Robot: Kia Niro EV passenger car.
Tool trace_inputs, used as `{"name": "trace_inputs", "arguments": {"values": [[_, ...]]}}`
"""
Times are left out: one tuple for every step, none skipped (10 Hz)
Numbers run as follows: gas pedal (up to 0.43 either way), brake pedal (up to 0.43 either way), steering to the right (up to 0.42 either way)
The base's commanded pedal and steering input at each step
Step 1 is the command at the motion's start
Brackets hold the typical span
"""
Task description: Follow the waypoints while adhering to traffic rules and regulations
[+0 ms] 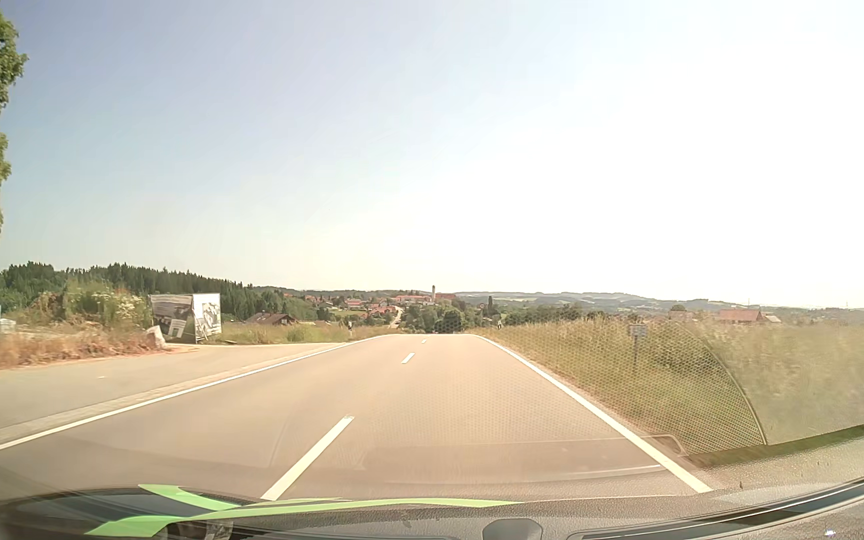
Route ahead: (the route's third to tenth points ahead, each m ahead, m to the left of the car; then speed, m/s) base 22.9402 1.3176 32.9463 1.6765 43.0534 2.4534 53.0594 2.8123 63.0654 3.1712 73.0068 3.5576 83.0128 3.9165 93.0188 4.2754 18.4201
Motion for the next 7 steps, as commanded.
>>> {"name": "trace_inputs", "arguments": {"values": [[0.240,0.000,-0.004],[0.248,0.000,-0.004],[0.248,0.000,-0.005],[0.248,0.000,-0.005],[0.248,0.000,-0.006],[0.228,0.000,-0.006],[0.209,0.000,-0.006]]}}
